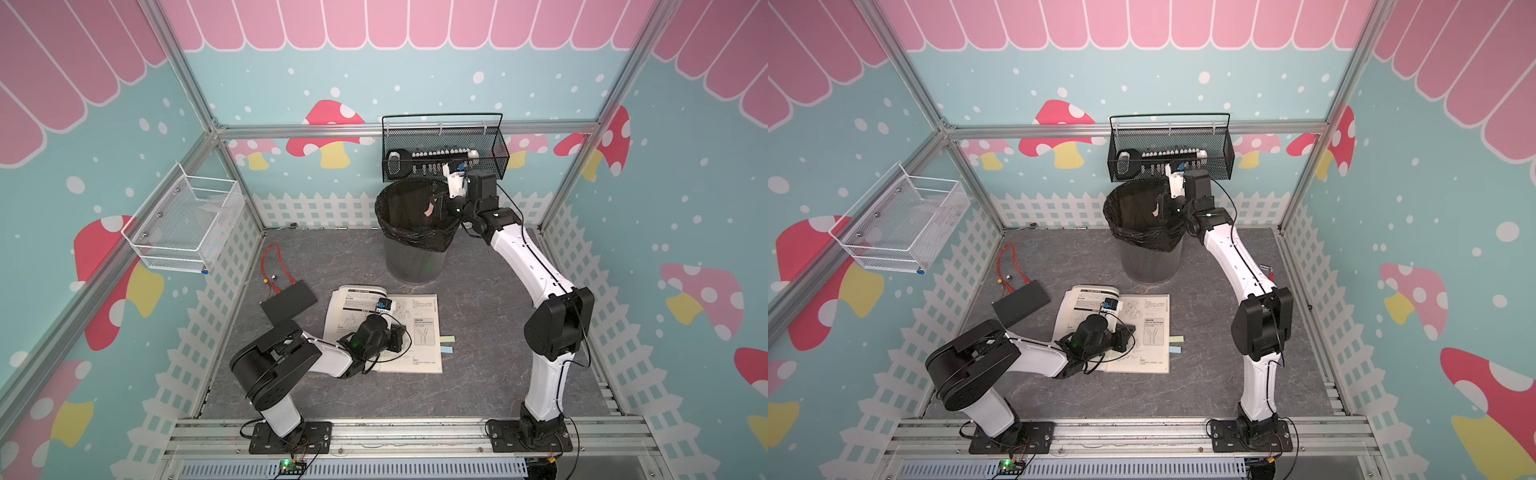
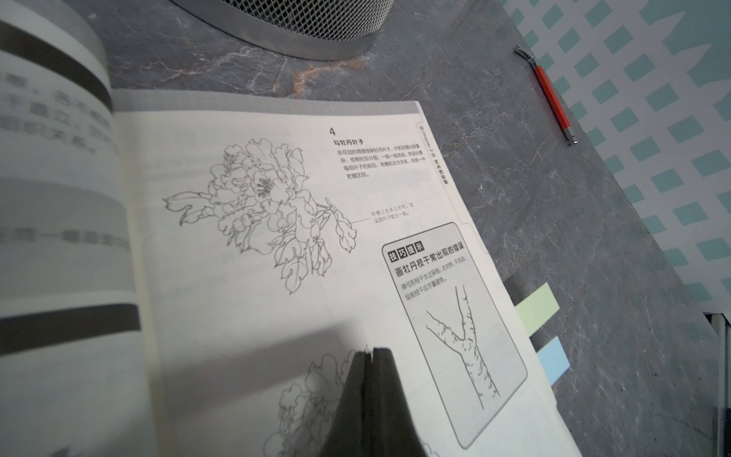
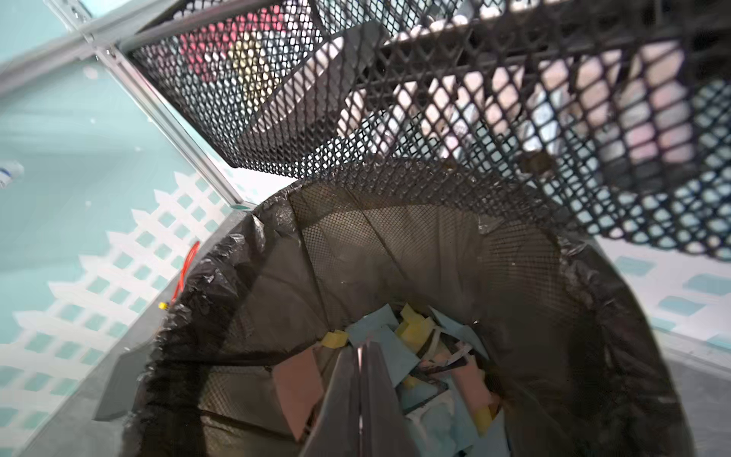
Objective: Peel off the used sticky note
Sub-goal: Place the note in the trash bin.
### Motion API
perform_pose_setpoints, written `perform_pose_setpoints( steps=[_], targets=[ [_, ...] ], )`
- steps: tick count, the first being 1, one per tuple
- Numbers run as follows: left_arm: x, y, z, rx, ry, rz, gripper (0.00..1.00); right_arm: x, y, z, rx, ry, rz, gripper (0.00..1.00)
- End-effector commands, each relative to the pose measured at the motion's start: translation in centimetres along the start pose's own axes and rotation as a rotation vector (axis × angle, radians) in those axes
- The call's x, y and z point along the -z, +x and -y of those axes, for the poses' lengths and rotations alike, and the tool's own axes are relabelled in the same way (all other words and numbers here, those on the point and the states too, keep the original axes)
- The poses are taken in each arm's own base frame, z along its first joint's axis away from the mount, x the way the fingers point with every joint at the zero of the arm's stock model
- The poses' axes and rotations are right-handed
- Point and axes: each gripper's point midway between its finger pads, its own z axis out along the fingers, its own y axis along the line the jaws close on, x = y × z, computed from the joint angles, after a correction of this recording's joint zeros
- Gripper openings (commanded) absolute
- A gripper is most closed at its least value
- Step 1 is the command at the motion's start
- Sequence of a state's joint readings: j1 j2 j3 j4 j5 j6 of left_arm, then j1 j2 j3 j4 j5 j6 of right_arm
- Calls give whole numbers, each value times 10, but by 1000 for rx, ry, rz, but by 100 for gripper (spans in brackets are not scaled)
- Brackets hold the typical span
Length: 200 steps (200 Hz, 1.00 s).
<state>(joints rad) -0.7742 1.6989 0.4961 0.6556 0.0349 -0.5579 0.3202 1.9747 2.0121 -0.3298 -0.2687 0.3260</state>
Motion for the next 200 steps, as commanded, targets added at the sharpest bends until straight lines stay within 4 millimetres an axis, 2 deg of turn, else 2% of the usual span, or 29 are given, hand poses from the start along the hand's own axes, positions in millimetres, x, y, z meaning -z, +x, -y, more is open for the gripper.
perform_pose_setpoints(
  steps=[1, 7, 12, 16, 21, 23, 46, 49, 55, 58, 63, 70, 76, 79, 83, 87, 89, 114, 117, 123, 126, 138, 148, 164, 168, 177, 180, 196, 200],
  targets=[
    [4, 58, -35, 34, -114, -193, 0, 13, -23, -8, 17, -13, 64, 86],
    [4, 58, -35, 34, -114, -195, 0, 12, -22, -10, 18, -25, 61, 94],
    [4, 59, -35, 33, -114, -197, 0, 12, -22, -11, 19, -31, 60, 86],
    [4, 59, -36, 32, -116, -196, 0, 11, -22, -11, 22, -27, 59, 63],
    [4, 59, -36, 32, -115, -196, 0, 11, -21, -7, 22, -8, 54, 6],
    [4, 59, -36, 32, -115, -196, 0, 11, -21, -4, 19, 7, 55, 0],
    [4, 59, -36, 32, -116, -197, 0, 16, -23, 7, 18, 79, 56, 1],
    [4, 59, -36, 33, -116, -197, 0, 17, -23, 5, 19, 71, 60, 15],
    [4, 59, -36, 34, -115, -197, 0, 18, -26, -1, 22, 35, 72, 55],
    [4, 59, -36, 34, -116, -196, 0, 18, -26, -4, 24, 16, 77, 69],
    [4, 59, -36, 33, -116, -194, 0, 19, -27, -10, 24, -19, 83, 82],
    [4, 60, -36, 33, -117, -198, 0, 18, -28, -15, 25, -42, 87, 87],
    [4, 60, -36, 33, -116, -199, 0, 16, -27, -15, 29, -42, 80, 83],
    [3, 60, -36, 33, -115, -199, 0, 16, -27, -14, 32, -35, 75, 73],
    [3, 60, -36, 33, -115, -199, 0, 15, -27, -10, 35, -5, 69, 48],
    [3, 60, -36, 33, -114, -200, 0, 13, -26, -4, 34, 32, 57, 7],
    [3, 60, -36, 33, -114, -200, 0, 14, -26, -1, 33, 52, 56, 0],
    [4, 60, -37, 34, -117, -200, 0, 15, -24, 1, 44, 66, 43, 0],
    [4, 60, -37, 34, -117, -200, 0, 16, -24, -2, 44, 52, 45, 12],
    [3, 60, -37, 32, -117, -199, 0, 15, -24, -6, 45, 29, 48, 47],
    [3, 61, -37, 32, -117, -201, 0, 14, -24, -9, 47, 12, 47, 58],
    [2, 61, -37, 30, -118, -206, 0, 13, -23, -16, 49, -30, 41, 73],
    [1, 62, -37, 30, -115, -209, 0, 10, -20, -17, 48, -41, 33, 77],
    [1, 63, -37, 30, -117, -210, 0, 2, -12, -15, 45, -38, 4, 73],
    [2, 62, -37, 30, -117, -209, 0, 0, -11, -16, 48, -44, -2, 60],
    [2, 62, -37, 30, -117, -207, 0, -3, -7, -17, 44, -57, -12, 9],
    [2, 62, -37, 30, -117, -207, 0, -4, -7, -17, 41, -58, -14, 0],
    [2, 62, -37, 30, -118, -207, 0, -6, -6, -19, 43, -55, -15, 0],
    [2, 62, -38, 29, -119, -206, 0, -7, -5, -18, 43, -45, -18, 12]
  ],
)
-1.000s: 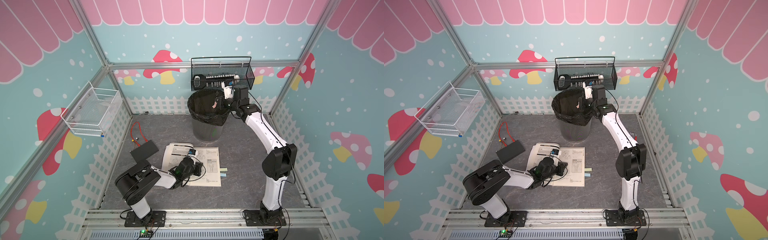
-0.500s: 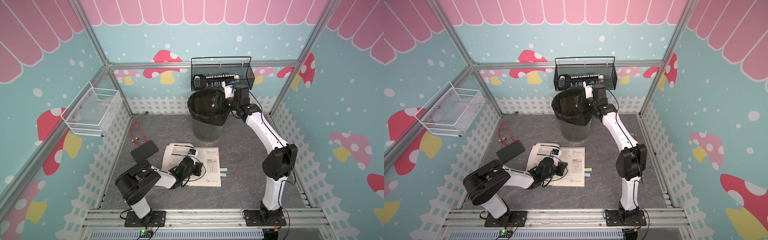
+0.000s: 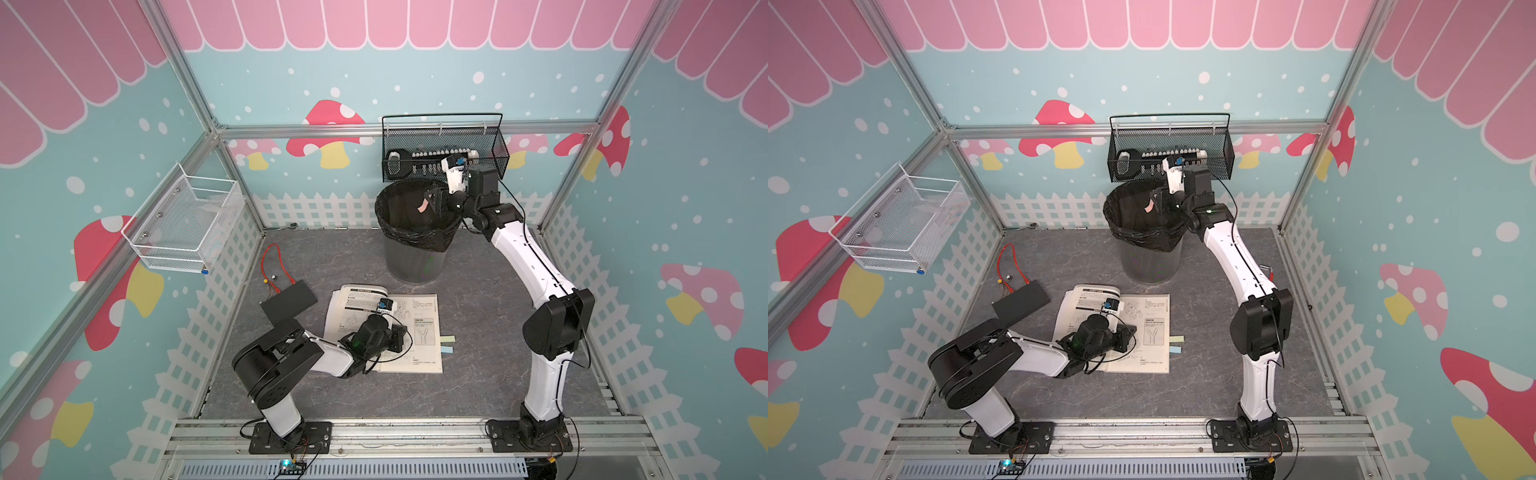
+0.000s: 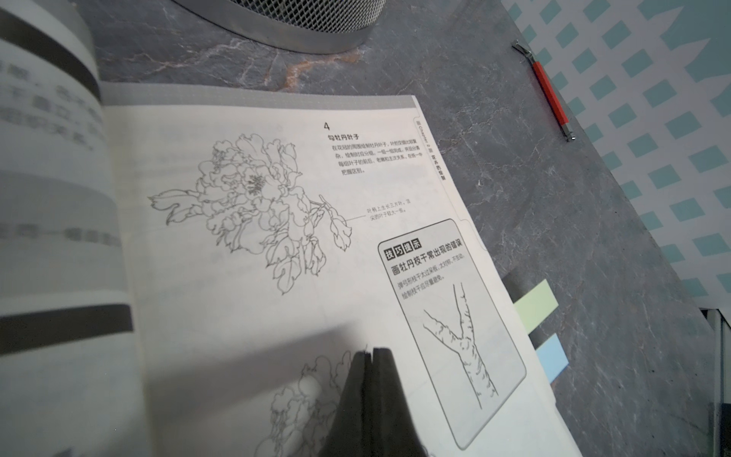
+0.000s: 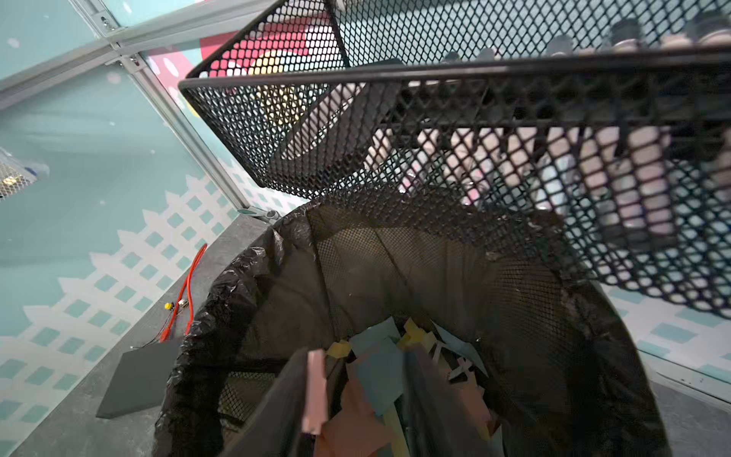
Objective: Peel off the used sticky note
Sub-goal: Place the note in the trash bin.
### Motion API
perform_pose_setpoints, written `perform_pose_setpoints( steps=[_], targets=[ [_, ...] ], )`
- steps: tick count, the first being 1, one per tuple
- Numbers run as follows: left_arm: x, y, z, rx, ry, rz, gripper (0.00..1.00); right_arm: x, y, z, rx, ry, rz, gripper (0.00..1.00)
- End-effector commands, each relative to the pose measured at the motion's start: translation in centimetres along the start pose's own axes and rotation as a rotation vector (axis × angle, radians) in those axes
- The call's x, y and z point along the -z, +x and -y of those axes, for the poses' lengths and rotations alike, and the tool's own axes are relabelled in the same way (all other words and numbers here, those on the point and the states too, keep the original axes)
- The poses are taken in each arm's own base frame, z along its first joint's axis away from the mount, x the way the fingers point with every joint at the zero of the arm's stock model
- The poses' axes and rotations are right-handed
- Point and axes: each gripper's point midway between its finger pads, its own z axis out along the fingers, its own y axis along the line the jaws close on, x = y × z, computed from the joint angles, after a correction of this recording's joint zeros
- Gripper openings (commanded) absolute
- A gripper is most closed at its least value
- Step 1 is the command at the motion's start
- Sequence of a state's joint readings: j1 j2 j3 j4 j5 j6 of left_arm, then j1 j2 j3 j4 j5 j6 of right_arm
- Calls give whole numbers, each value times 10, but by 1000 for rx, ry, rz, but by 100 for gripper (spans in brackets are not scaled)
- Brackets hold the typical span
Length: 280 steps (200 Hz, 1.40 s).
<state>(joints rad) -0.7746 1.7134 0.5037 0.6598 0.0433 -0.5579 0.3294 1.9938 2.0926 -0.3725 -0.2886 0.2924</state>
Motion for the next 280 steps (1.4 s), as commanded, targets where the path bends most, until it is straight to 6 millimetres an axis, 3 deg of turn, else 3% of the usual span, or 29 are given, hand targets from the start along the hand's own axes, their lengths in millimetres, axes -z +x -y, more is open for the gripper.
perform_pose_setpoints(
  steps=[1, 7, 11, 16, 26, 54, 111, 216, 280],
  targets=[
    [5, 60, -38, 29, -123, -200, 0, -11, 9, -5, 1, -13, -29, 17],
    [4, 61, -38, 31, -124, -201, 0, -11, 8, -4, 5, 3, -27, 49],
    [4, 61, -38, 30, -123, -201, 0, -11, 7, -4, 11, 11, -26, 62],
    [4, 60, -38, 31, -123, -201, 0, -11, 7, -4, 20, 19, -26, 70],
    [4, 61, -38, 31, -124, -202, 0, -12, 6, -5, 34, 27, -28, 74],
    [4, 61, -38, 31, -124, -202, 0, -26, 15, -12, 59, 17, -71, 75],
    [4, 62, -39, 31, -126, -204, 0, -56, 36, -47, 107, -40, -125, 75],
    [3, 66, -42, 30, -131, -214, 0, -52, 33, -88, 95, -180, -121, 75],
    [3, 67, -42, 31, -131, -215, 0, -58, 50, -102, 103, -217, -164, 76]
  ],
)
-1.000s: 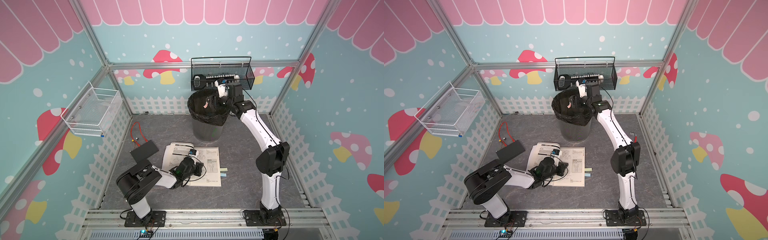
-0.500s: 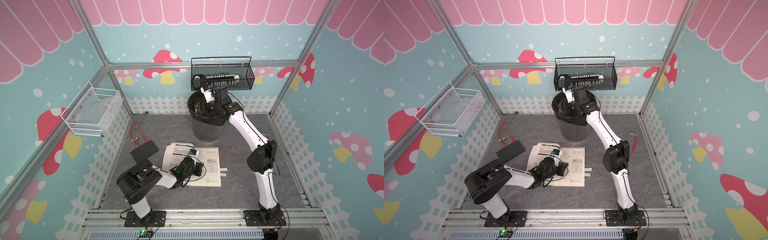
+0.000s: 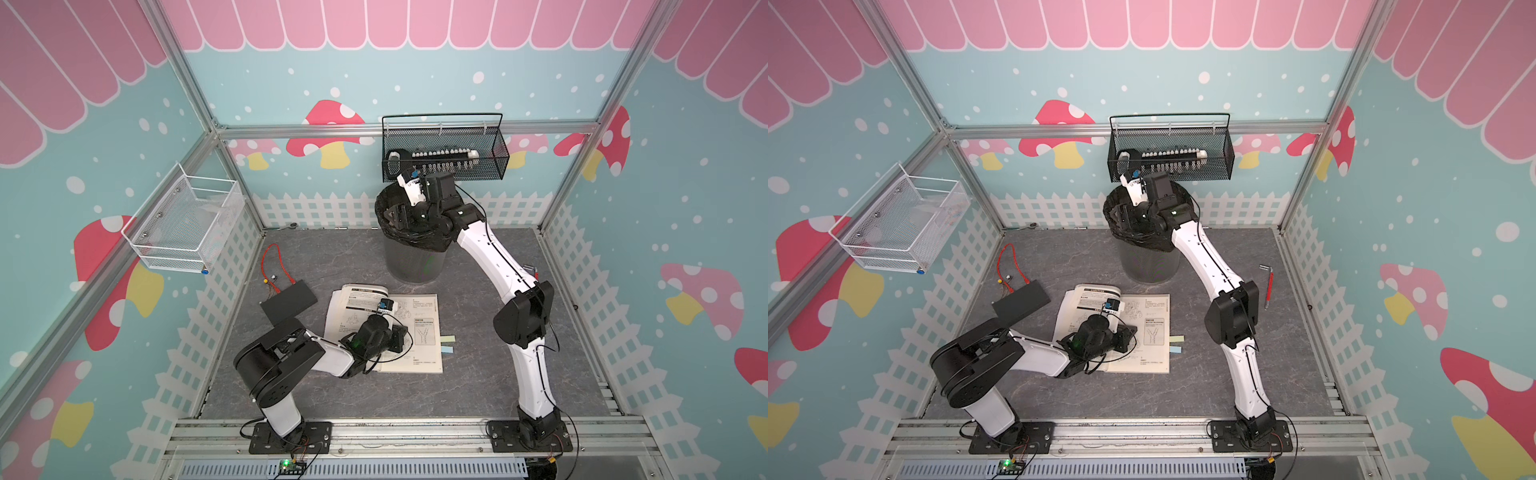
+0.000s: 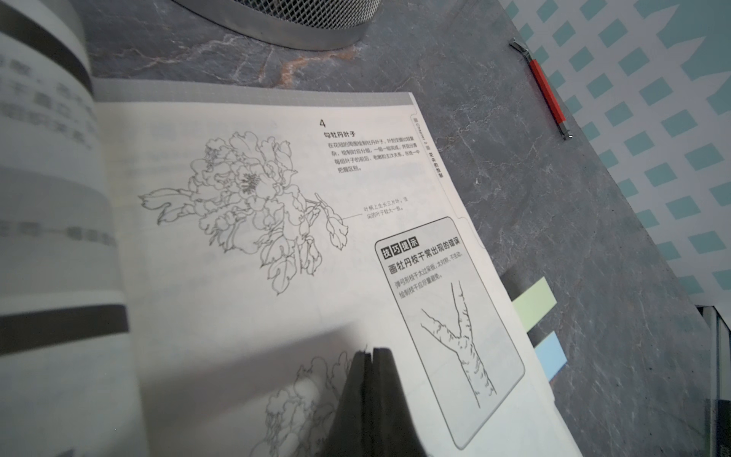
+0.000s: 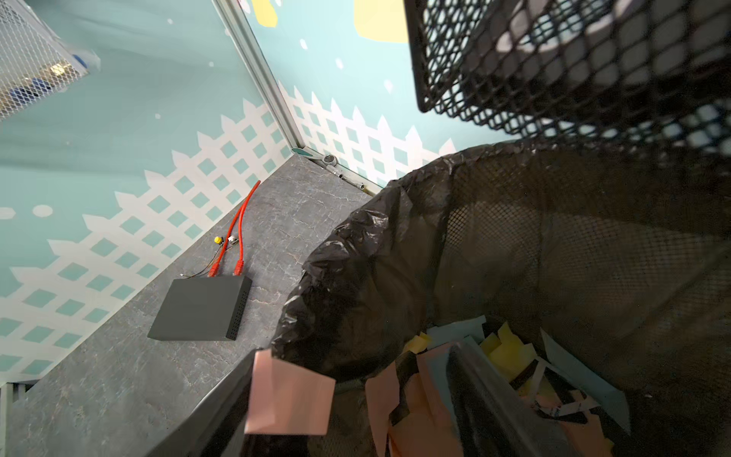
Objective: Peel off the used sticky note
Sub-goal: Place the note in the trash bin.
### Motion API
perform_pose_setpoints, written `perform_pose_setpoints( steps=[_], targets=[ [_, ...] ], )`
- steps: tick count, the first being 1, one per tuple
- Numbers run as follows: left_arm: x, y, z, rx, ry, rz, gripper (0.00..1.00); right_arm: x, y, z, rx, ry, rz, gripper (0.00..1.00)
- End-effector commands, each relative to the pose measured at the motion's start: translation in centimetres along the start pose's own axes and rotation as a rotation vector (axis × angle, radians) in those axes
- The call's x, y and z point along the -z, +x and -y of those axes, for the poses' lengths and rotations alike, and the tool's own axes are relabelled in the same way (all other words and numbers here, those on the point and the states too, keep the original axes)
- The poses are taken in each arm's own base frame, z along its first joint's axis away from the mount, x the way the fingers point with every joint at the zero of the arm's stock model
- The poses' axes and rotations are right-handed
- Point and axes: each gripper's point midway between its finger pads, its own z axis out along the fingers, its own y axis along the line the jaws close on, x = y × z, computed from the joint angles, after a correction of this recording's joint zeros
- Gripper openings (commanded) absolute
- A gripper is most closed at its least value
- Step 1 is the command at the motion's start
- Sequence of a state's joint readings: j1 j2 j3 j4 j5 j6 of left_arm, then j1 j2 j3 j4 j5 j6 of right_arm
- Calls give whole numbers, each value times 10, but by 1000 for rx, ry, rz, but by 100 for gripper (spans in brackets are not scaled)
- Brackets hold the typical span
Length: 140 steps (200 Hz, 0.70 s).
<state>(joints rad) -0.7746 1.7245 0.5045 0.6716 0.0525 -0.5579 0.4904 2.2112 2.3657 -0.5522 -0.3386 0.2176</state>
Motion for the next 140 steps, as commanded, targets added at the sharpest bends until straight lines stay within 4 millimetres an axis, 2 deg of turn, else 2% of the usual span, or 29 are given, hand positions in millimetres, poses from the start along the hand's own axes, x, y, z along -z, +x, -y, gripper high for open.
perform_pose_setpoints(
  steps=[1, 75, 112, 140],
  targets=[
    [5, 65, -43, 32, -140, -211, 0, -4, 1, -11, 7, -33, -8, 77],
    [5, 67, -44, 34, -141, -215, 0, -10, 6, -25, 21, -61, -22, 87],
    [5, 67, -44, 34, -141, -216, 0, -11, 6, -29, 25, -67, -21, 88],
    [5, 68, -44, 34, -142, -216, 0, -6, -3, -20, 34, 1, 1, 87]
  ],
)
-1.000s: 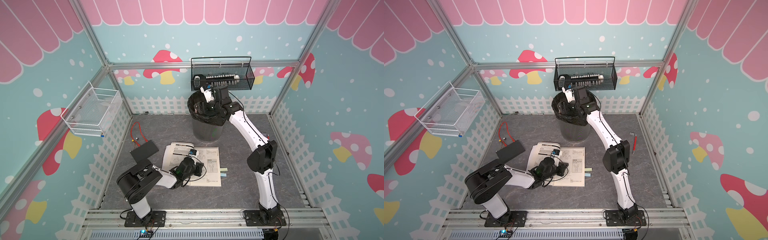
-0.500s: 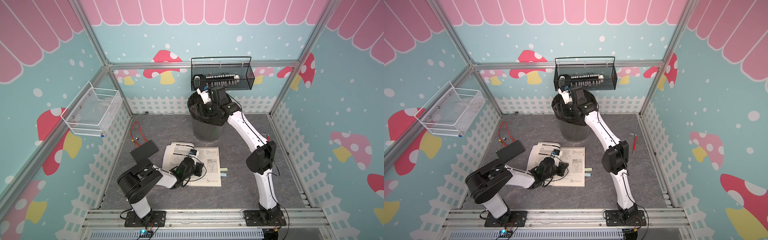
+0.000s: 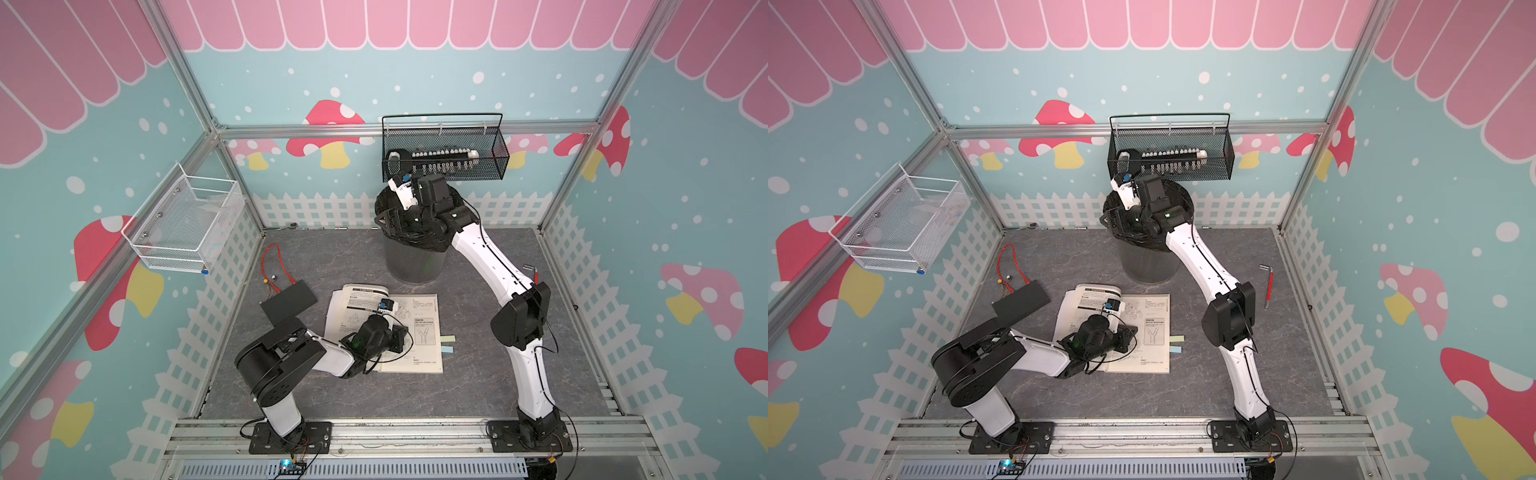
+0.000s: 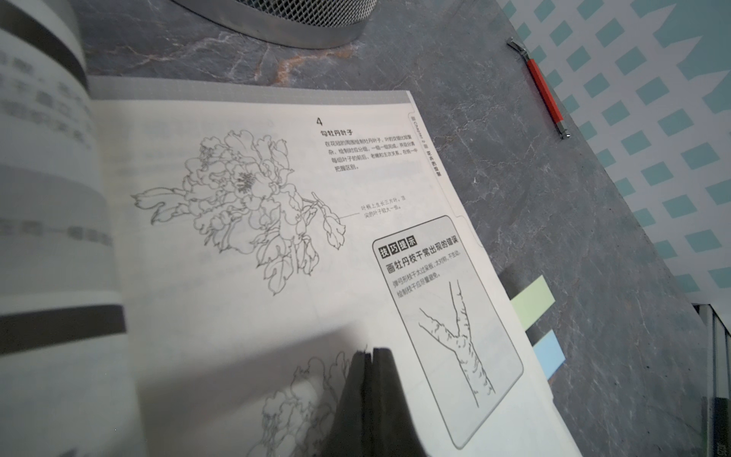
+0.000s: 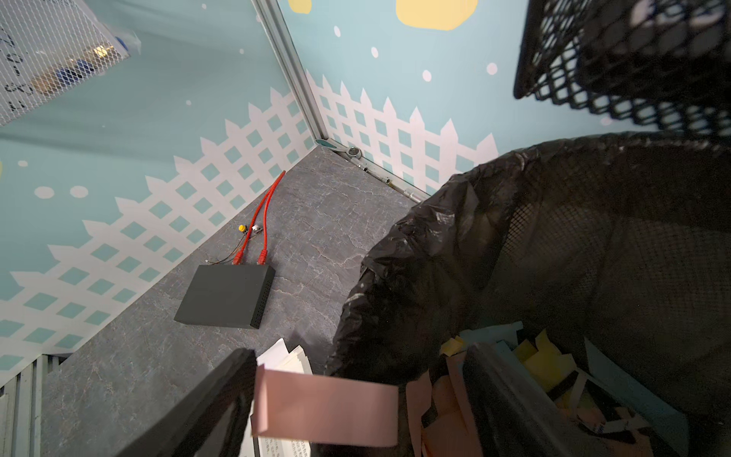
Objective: Peel off the used sticky note
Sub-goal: Place the note in the trash bin, then turn the page of the book at the center of the board.
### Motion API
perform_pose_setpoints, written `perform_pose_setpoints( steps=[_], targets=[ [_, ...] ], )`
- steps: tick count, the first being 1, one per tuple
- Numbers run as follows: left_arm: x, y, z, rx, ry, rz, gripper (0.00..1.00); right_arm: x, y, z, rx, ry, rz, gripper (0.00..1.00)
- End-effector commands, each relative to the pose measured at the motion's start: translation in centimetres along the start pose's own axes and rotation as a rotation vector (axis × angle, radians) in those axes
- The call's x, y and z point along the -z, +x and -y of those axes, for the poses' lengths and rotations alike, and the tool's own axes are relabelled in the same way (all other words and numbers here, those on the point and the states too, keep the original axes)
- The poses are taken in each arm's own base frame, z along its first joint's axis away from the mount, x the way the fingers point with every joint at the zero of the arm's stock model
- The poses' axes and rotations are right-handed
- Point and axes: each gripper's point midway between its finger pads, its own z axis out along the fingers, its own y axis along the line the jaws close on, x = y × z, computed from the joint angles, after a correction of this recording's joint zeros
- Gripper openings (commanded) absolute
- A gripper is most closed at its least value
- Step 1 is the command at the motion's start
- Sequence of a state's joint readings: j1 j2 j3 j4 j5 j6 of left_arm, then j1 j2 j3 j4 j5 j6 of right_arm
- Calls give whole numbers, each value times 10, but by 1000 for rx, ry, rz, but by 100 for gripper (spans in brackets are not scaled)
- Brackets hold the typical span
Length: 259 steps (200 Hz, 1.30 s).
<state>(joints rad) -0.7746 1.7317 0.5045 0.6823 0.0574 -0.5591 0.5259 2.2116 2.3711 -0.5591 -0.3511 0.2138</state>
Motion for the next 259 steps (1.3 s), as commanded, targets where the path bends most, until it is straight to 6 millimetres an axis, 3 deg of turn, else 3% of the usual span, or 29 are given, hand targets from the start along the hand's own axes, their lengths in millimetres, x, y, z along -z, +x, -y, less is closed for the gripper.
perform_pose_setpoints(
  steps=[1, 30, 78, 105, 122, 138, 156, 182, 196, 209, 229, 246, 259],
  targets=[
    [7, 67, -45, 33, -148, -217, 0, -1, -6, 5, 17, 50, 11, 87],
    [7, 68, -45, 33, -148, -218, 0, 7, -14, 23, 39, 166, 31, 87],
    [7, 69, -45, 32, -150, -219, 0, 17, -10, 56, 64, 362, 10, 86],
    [7, 68, -45, 32, -149, -218, 0, 30, -20, 52, 72, 376, 26, 86],
    [7, 68, -45, 30, -149, -218, 0, 57, -40, 38, 89, 382, 70, 86],
    [7, 67, -45, 29, -149, -217, 0, 100, -63, 19, 125, 421, 130, 86],
    [6, 66, -44, 25, -148, -215, 0, 150, -63, -1, 139, 449, 154, 86],
    [6, 64, -44, 23, -148, -208, 0, 173, 30, -5, 42, 424, 52, 86],
    [5, 63, -43, 22, -145, -206, 0, 173, 102, -10, -56, 374, -24, 85],
    [5, 63, -43, 21, -145, -210, 0, 168, 185, -17, -178, 306, -112, 83],
    [4, 61, -42, 20, -146, -210, 0, 167, 282, -36, -358, 178, -175, 79],
    [6, 57, -40, 22, -148, -201, 0, 171, 327, -48, -456, 105, -162, 71],
    [9, 51, -39, 19, -155, -187, 0, 175, 338, -52, -485, 79, -135, 69]
  ],
)
